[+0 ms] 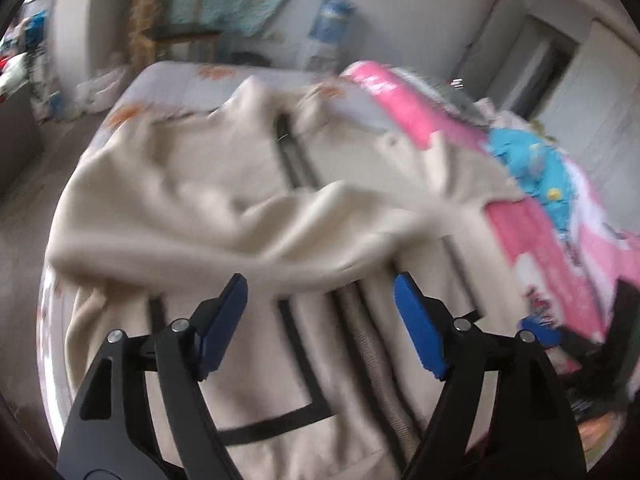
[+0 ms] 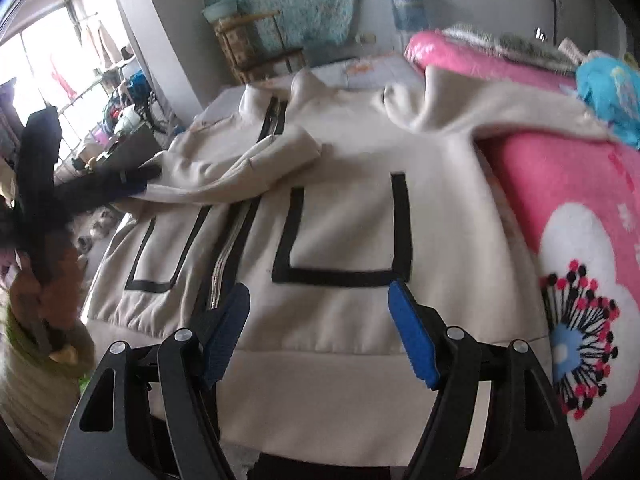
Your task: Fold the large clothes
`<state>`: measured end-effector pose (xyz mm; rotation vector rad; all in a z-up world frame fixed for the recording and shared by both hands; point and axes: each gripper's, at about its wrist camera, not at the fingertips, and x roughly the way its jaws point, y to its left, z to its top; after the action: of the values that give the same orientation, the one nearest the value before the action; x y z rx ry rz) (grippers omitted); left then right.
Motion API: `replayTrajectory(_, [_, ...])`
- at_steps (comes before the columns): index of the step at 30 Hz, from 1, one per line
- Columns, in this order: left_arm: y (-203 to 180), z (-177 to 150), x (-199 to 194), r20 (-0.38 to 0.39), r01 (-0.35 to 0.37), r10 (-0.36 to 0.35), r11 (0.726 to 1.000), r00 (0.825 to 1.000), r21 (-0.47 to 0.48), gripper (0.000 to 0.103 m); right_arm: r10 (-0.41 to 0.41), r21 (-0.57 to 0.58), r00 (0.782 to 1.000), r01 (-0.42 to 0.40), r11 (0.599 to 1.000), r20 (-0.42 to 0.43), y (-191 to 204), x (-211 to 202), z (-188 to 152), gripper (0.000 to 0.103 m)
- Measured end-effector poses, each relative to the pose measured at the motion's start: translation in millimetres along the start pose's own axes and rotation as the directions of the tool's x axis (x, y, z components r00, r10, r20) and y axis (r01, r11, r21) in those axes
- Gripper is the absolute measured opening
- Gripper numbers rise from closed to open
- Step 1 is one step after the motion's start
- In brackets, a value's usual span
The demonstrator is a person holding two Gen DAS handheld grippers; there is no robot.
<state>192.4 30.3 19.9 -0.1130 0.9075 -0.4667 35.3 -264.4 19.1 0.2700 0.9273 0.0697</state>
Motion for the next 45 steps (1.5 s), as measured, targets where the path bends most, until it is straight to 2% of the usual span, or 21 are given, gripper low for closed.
replayTrajectory(3, [15.2, -18.9, 2.3, 0.012, -0.133, 0.134, 0.991, 0.991, -0.012, 0.073, 0.059, -0.012, 0.998, -0.059, 0.998, -0.027, -1.7, 0.6, 12.7, 0.070])
replayTrajectory(6, [31.8, -22.0, 6.4, 0.024, -0.197, 0.198, 0.979, 0.980, -0.054, 0.072, 0.144, -0.014, 0.989, -0.145, 0.989, -0.046, -2.9, 2.4, 36.4, 0.070])
replayTrajectory(8, [43.0, -26.8, 5.8, 0.035, -0.229, 0.232, 0.971, 0.972, -0.073, 0.072, 0.231, 0.026, 0.970, -0.230, 0.973, -0.076, -4.9, 13.9, 56.9, 0.070])
replayTrajectory(9, [49.5, -26.4, 6.5, 0.037, -0.265, 0.268, 0.961, 0.963, -0.082, 0.071, 0.268, 0.070, 0.958, -0.262, 0.963, -0.101, -7.6, 24.3, 68.0, 0.070])
replayTrajectory(11, [57.7, -26.0, 11.3, 0.042, -0.309, 0.313, 0.947, 0.949, -0.082, 0.066, 0.310, 0.139, 0.939, -0.291, 0.947, -0.148, -10.1, 47.7, 87.7, 0.070])
replayTrajectory(12, [60.9, -27.5, 12.0, 0.043, -0.320, 0.325, 0.944, 0.945, -0.084, 0.063, 0.311, 0.157, 0.936, -0.287, 0.945, -0.163, -10.9, 58.4, 94.1, 0.068])
replayTrajectory(16, [78.5, -31.4, 19.6, 0.036, -0.330, 0.337, 0.935, 0.941, -0.133, 0.050, 0.273, 0.204, 0.935, -0.228, 0.952, -0.228, -13.5, 111.4, 121.8, 0.056])
replayTrajectory(19, [92.5, -37.1, 21.6, 0.040, -0.309, 0.321, 0.933, 0.946, -0.186, 0.041, 0.214, 0.209, 0.940, -0.161, 0.965, -0.265, -16.4, 146.5, 135.5, 0.050])
replayTrajectory(21, [97.7, -39.4, 20.1, 0.050, -0.276, 0.292, 0.938, 0.955, -0.208, 0.038, 0.155, 0.167, 0.947, -0.110, 0.980, -0.282, -13.1, 163.1, 140.7, 0.045])
replayTrajectory(24, [106.2, -40.7, 19.9, 0.061, -0.246, 0.268, 0.937, 0.961, -0.248, 0.037, 0.102, 0.087, 0.951, -0.080, 0.993, -0.293, -1.2, 171.0, 140.3, 0.036])
replayTrajectory(27, [109.8, -42.0, 19.7, 0.067, -0.231, 0.256, 0.937, 0.964, -0.263, 0.036, 0.041, -0.031, 0.953, -0.052, 0.998, -0.300, 15.3, 171.5, 134.7, 0.027])
replayTrajectory(28, [109.3, -42.3, 19.1, 0.067, -0.231, 0.257, 0.937, 0.964, -0.262, 0.036, 0.027, -0.055, 0.953, -0.046, 0.997, -0.302, 19.6, 170.8, 133.4, 0.020])
replayTrajectory(29, [108.7, -42.4, 19.3, 0.066, -0.234, 0.259, 0.937, 0.964, -0.260, 0.036, 0.001, -0.089, 0.953, -0.029, 0.996, -0.301, 25.3, 170.2, 131.4, 0.017])
replayTrajectory(30, [108.9, -42.3, 19.4, 0.065, -0.236, 0.261, 0.936, 0.963, -0.260, 0.036, -0.015, -0.114, 0.955, -0.019, 0.993, -0.295, 29.7, 168.7, 131.2, 0.009])
replayTrajectory(31, [108.4, -42.3, 19.8, 0.063, -0.241, 0.265, 0.936, 0.962, -0.256, 0.036, -0.038, -0.147, 0.957, -0.005, 0.989, -0.286, 35.4, 166.1, 132.2, 0.006])
replayTrajectory(33, [107.2, -42.2, 21.0, 0.062, -0.248, 0.272, 0.935, 0.960, -0.251, 0.036, -0.064, -0.176, 0.966, 0.019, 0.984, -0.251, 37.7, 157.2, 141.7, 0.006])
replayTrajectory(37, [107.0, -42.5, 20.0, 0.062, -0.251, 0.275, 0.934, 0.960, -0.256, 0.036, -0.081, -0.223, 0.995, 0.066, 0.973, -0.057, 53.4, 114.9, 178.6, 0.005])
replayTrajectory(39, [107.1, -42.0, 20.0, 0.060, -0.253, 0.277, 0.933, 0.959, -0.257, 0.036, -0.087, -0.239, 0.993, 0.103, 0.966, 0.076, 60.4, 87.0, 206.2, 0.005])
replayTrajectory(41, [106.6, -41.7, 20.1, 0.059, -0.257, 0.281, 0.932, 0.958, -0.254, 0.035, -0.084, -0.226, 0.984, 0.119, 0.967, 0.159, 59.2, 65.7, 224.0, 0.005])
replayTrajectory(43, [105.8, -41.4, 20.5, 0.057, -0.263, 0.286, 0.931, 0.957, -0.251, 0.035, -0.105, -0.214, 0.977, 0.144, 0.966, 0.184, 52.1, 60.5, 233.9, 0.005])
replayTrajectory(45, [105.2, -41.6, 20.5, 0.055, -0.268, 0.290, 0.930, 0.955, -0.250, 0.034, -0.128, -0.200, 0.980, 0.157, 0.967, 0.155, 41.1, 74.8, 238.0, 0.005])
